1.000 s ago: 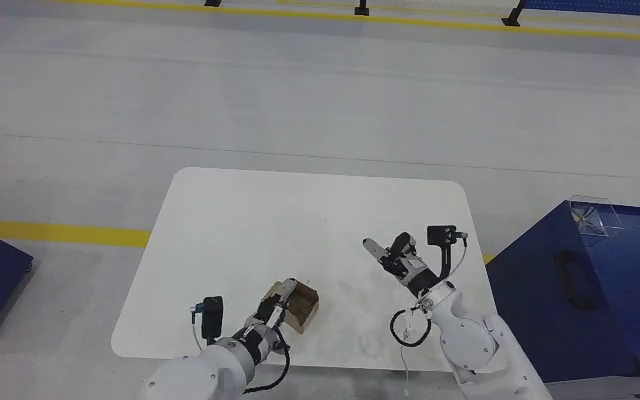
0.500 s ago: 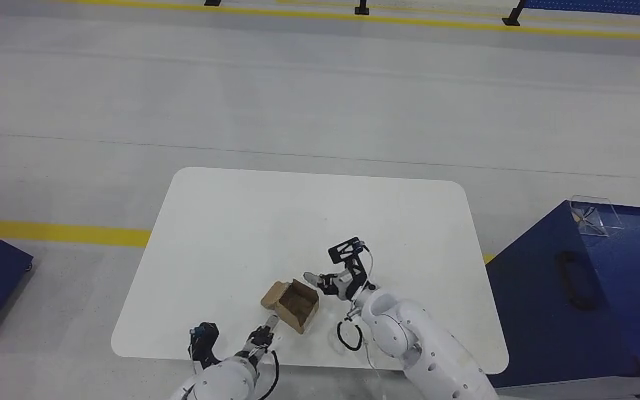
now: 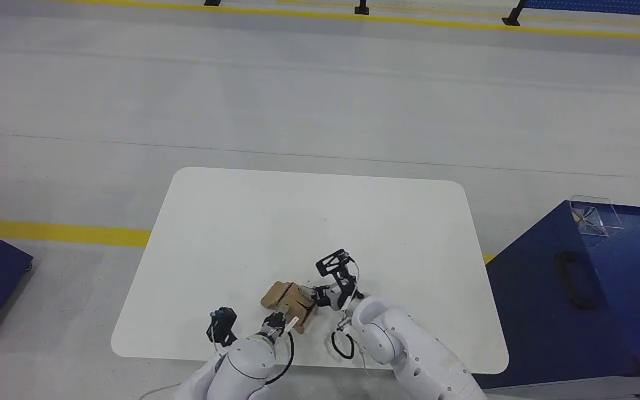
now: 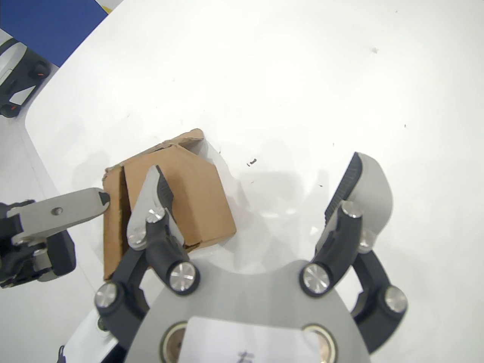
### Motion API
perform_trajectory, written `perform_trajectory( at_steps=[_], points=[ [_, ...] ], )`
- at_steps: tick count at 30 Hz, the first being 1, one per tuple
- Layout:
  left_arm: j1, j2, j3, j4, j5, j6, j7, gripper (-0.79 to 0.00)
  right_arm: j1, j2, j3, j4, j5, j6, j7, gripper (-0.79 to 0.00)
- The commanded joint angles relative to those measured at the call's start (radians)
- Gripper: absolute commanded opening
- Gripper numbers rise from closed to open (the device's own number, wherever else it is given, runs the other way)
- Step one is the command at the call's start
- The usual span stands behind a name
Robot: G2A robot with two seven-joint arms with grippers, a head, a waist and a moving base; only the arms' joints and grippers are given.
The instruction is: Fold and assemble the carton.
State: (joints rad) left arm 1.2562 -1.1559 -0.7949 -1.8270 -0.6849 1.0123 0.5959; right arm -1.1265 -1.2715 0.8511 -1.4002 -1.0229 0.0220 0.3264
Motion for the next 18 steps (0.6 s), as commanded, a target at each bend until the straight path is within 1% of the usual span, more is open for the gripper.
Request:
perform_trajectory(
  at_steps=[1,6,8,10,12,14,17,18],
  points=[
    [-0.024,-0.002,0.018,0.023,-0.055,0.0,0.04,0.0,0.005,-0.003,-0.003,0.012,-0.009,0.0,0.004,0.0],
    [-0.088,-0.005,0.074,0.065,-0.195,0.0,0.172,0.0,0.013,-0.011,-0.003,0.032,-0.013,0.004,-0.008,0.0],
    [-0.11,-0.005,0.089,0.054,-0.24,0.0,0.212,0.0,0.013,-0.013,0.007,0.024,-0.008,0.009,-0.043,0.0],
    [-0.122,-0.003,0.085,0.034,-0.264,0.0,0.212,0.0,0.005,-0.013,0.027,0.006,0.018,0.001,-0.068,0.0],
    [-0.121,0.0,0.072,-0.001,-0.248,0.0,0.212,0.0,-0.01,-0.008,0.06,-0.022,0.038,-0.022,-0.09,0.0],
    [-0.1,0.002,0.045,-0.053,-0.231,-0.002,0.214,0.0,-0.035,0.004,0.101,-0.054,0.043,-0.053,-0.082,0.0],
    [-0.049,0.003,-0.004,-0.145,-0.226,-0.032,0.244,0.0,-0.081,0.032,0.156,-0.094,-0.072,-0.136,-0.042,0.0],
    [-0.037,0.003,-0.017,-0.18,-0.237,-0.035,0.236,0.0,-0.102,0.041,0.176,-0.107,-0.091,-0.165,-0.033,0.0]
  ],
)
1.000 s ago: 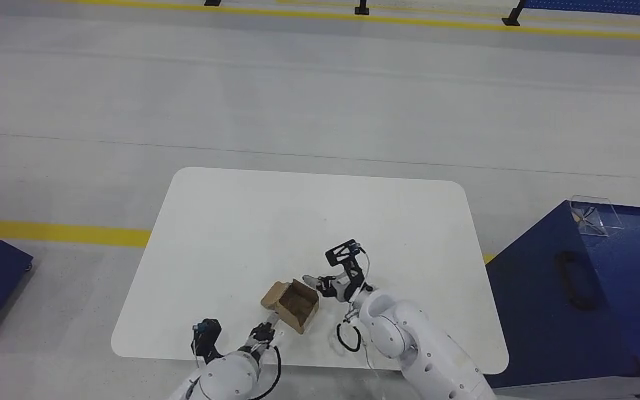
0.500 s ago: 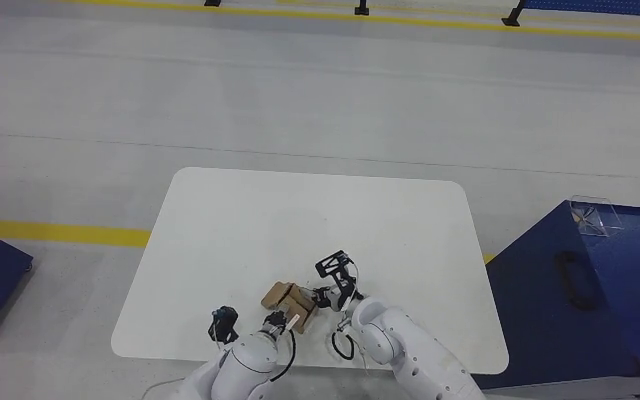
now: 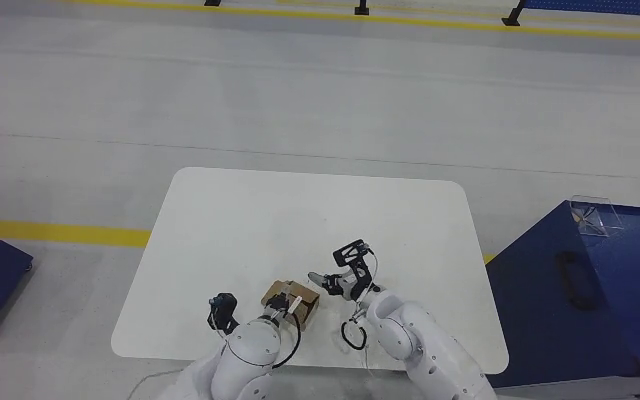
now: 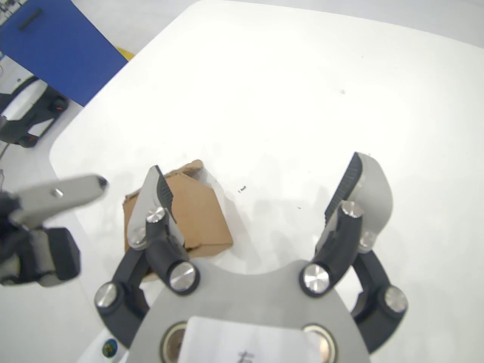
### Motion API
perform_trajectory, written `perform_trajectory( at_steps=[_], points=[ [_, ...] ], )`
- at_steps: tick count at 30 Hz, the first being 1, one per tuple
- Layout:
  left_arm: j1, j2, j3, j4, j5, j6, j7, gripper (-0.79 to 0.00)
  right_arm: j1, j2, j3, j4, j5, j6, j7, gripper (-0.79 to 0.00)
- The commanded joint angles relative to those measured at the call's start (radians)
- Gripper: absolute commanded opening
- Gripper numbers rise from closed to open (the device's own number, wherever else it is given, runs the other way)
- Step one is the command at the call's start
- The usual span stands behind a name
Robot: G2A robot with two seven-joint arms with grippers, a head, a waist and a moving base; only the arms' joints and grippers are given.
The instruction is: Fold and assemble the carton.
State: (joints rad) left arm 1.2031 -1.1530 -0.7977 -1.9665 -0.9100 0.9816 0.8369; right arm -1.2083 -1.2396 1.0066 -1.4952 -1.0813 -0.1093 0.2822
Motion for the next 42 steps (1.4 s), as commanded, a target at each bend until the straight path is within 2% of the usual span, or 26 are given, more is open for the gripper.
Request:
perform_trajectory(
  at_steps=[1,5,7,13,23,28,32,34,37,40,42],
  points=[
    [0.024,0.001,-0.029,-0.066,-0.013,-0.017,-0.024,0.0,-0.039,0.016,0.04,-0.023,-0.036,-0.061,0.032,0.0],
    [0.066,0.011,-0.072,-0.125,0.022,-0.115,-0.16,0.0,-0.075,0.035,0.074,-0.031,-0.109,-0.119,0.1,0.0],
    [0.08,0.016,-0.082,-0.11,0.032,-0.102,-0.202,0.0,-0.075,0.032,0.067,-0.02,-0.086,-0.124,0.104,0.0],
    [0.08,0.016,-0.082,-0.11,0.032,-0.102,-0.202,0.0,-0.011,0.004,-0.011,0.062,-0.064,-0.079,0.087,0.0],
    [0.08,0.016,-0.082,-0.11,0.032,-0.102,-0.202,0.0,0.108,-0.056,-0.126,0.189,-0.045,0.028,-0.009,0.0],
    [0.08,0.016,-0.082,-0.11,0.032,-0.102,-0.202,0.0,0.115,-0.064,-0.1,0.21,0.016,0.075,-0.013,0.0],
    [0.082,0.016,-0.084,-0.114,0.031,-0.108,-0.205,0.0,0.115,-0.064,-0.1,0.21,0.016,0.075,-0.013,0.0],
    [0.106,0.019,-0.106,-0.147,0.047,-0.133,-0.208,0.0,0.11,-0.064,-0.09,0.202,0.036,0.071,-0.018,0.0],
    [0.187,0.031,-0.152,-0.216,0.115,-0.212,-0.214,0.0,0.089,-0.055,-0.038,0.15,0.049,0.07,-0.065,0.0],
    [0.284,0.046,-0.212,-0.241,0.182,-0.319,-0.247,0.0,0.049,-0.047,0.012,0.077,0.079,0.069,-0.099,0.0],
    [0.338,0.053,-0.237,-0.251,0.213,-0.41,-0.325,0.0,0.017,-0.043,0.042,0.03,0.112,0.069,-0.125,0.0]
  ],
)
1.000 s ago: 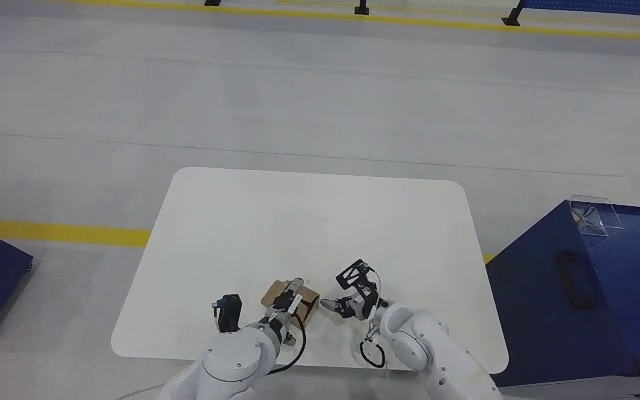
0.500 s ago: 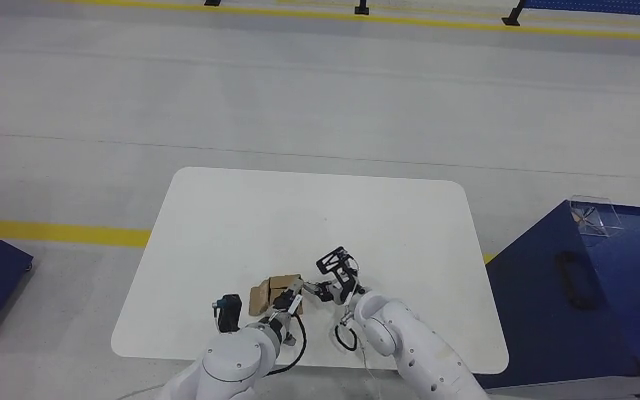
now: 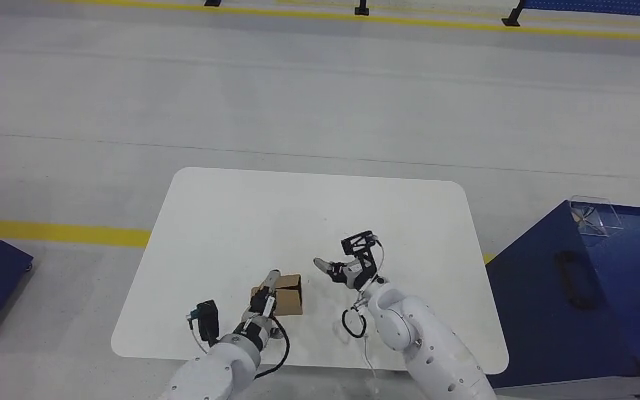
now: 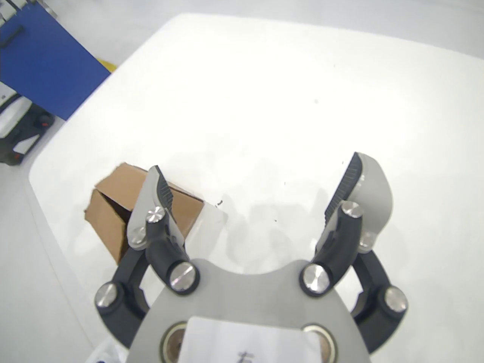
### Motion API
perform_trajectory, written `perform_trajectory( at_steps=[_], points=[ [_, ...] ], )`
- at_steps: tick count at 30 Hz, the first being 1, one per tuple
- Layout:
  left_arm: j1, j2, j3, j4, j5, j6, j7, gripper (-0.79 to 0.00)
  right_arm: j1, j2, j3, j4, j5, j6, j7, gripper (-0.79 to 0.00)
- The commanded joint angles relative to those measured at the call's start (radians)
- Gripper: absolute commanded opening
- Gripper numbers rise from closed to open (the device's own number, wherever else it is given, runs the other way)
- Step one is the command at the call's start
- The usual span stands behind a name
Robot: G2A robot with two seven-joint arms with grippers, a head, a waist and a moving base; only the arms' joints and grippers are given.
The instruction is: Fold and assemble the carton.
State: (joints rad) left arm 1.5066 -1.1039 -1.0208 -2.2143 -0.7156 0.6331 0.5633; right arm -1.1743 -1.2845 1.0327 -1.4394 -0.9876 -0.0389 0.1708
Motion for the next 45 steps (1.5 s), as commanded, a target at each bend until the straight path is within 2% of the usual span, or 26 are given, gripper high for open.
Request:
perform_trajectory(
  at_steps=[1,10,14,17,21,24,27,30,36,45],
  points=[
    [0.053,0.008,-0.028,0.004,0.046,-0.111,-0.089,0.0,-0.026,0.003,0.027,-0.041,0.031,-0.006,-0.025,0.0],
    [0.057,0.009,-0.034,0.009,0.063,-0.127,-0.094,0.0,-0.027,0.003,0.025,-0.042,0.021,-0.007,-0.025,0.0],
    [0.063,0.005,-0.011,0.037,0.075,-0.151,-0.124,0.0,-0.035,0.001,-0.02,-0.072,-0.115,0.022,-0.033,0.0],
    [0.085,-0.008,0.023,0.116,0.081,-0.33,-0.122,0.0,-0.02,-0.009,-0.058,-0.053,-0.162,0.058,-0.053,0.0],
    [0.126,-0.025,0.031,0.227,0.048,-0.614,-0.151,0.0,0.016,-0.029,-0.123,0.01,-0.208,0.075,-0.098,0.0],
    [0.152,-0.033,0.028,0.316,0.058,-0.788,-0.169,0.0,0.041,-0.045,-0.172,0.061,-0.257,0.092,-0.126,0.0],
    [0.15,-0.048,0.039,0.387,0.048,-0.931,-0.168,0.0,0.064,-0.061,-0.214,0.107,-0.3,0.12,-0.132,0.0],
    [0.14,-0.062,0.057,0.445,0.023,-1.014,-0.188,0.0,0.077,-0.076,-0.244,0.134,-0.314,0.129,-0.146,0.0],
    [0.062,-0.096,0.091,0.579,-0.037,-1.034,-0.168,0.0,0.088,-0.094,-0.273,0.17,-0.351,0.145,-0.155,0.0],
    [-0.004,-0.137,0.1,0.673,-0.053,-1.083,-0.095,0.0,0.081,-0.106,-0.27,0.187,-0.376,0.148,-0.152,0.0]
  ],
)
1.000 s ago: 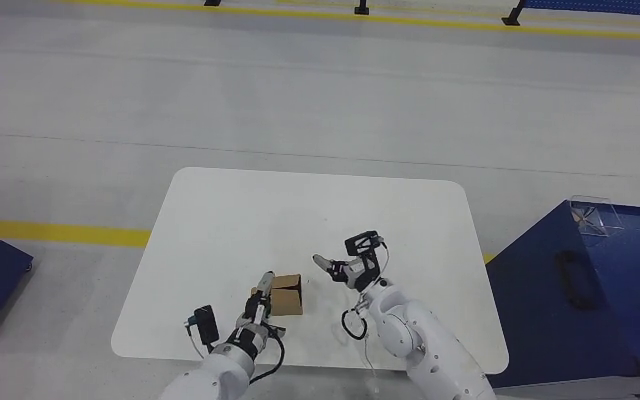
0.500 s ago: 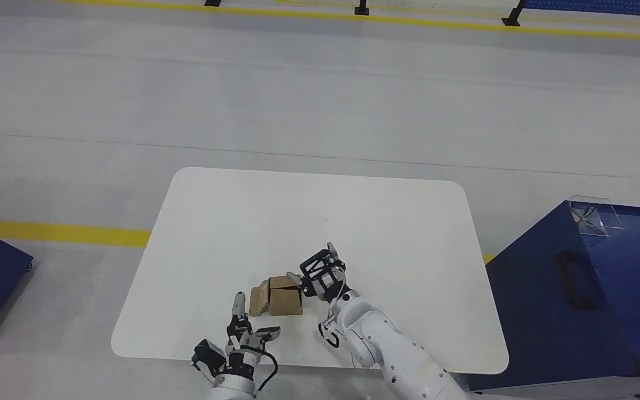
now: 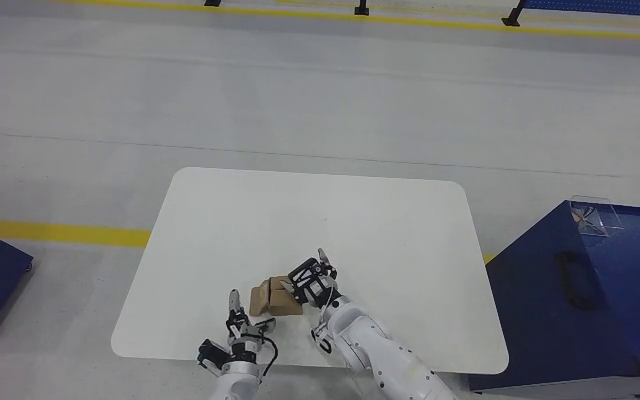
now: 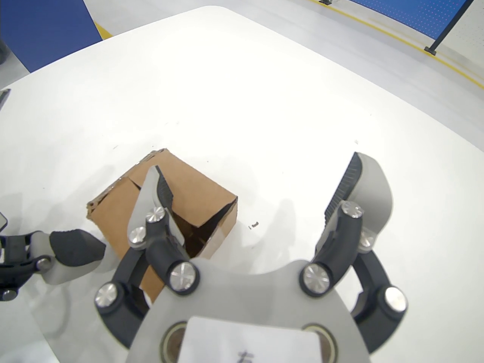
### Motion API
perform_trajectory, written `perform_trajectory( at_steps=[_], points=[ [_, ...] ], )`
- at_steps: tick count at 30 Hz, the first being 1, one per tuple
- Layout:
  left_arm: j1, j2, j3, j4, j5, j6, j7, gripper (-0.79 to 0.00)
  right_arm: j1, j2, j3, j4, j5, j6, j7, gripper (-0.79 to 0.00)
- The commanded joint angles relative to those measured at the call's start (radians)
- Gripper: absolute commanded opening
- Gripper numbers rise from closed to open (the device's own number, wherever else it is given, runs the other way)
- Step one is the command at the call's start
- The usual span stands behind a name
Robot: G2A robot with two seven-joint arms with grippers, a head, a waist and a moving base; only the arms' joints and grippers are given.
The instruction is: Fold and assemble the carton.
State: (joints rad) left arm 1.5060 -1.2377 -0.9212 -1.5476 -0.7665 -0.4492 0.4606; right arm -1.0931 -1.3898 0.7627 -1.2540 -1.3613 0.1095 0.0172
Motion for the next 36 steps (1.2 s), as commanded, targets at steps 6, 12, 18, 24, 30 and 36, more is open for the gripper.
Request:
perform_trajectory(
  at_steps=[6,12,18,24,30,36],
  points=[
    [-0.026,-0.026,0.003,0.04,-0.017,-0.003,0.029,0.0,-0.005,-0.007,0.0,0.007,-0.026,-0.007,0.014,0.0],
    [-0.04,-0.045,-0.003,0.053,0.005,-0.036,0.046,0.0,-0.009,-0.012,0.007,0.007,-0.041,-0.016,0.025,0.0],
    [-0.039,-0.06,-0.022,0.048,0.078,-0.071,0.097,0.0,-0.016,-0.017,0.011,0.001,-0.058,-0.024,0.034,0.0],
    [-0.047,-0.071,-0.059,0.056,0.112,-0.084,0.11,0.0,-0.021,-0.022,0.017,0.003,-0.071,-0.03,0.041,0.0],
    [-0.055,-0.082,-0.089,0.065,0.129,-0.114,0.09,0.0,-0.028,-0.026,0.027,-0.002,-0.081,-0.032,0.048,0.0],
    [-0.041,-0.09,-0.112,0.036,0.18,-0.166,0.048,0.0,-0.038,-0.029,0.035,-0.009,-0.097,-0.035,0.056,0.0]
  ],
)
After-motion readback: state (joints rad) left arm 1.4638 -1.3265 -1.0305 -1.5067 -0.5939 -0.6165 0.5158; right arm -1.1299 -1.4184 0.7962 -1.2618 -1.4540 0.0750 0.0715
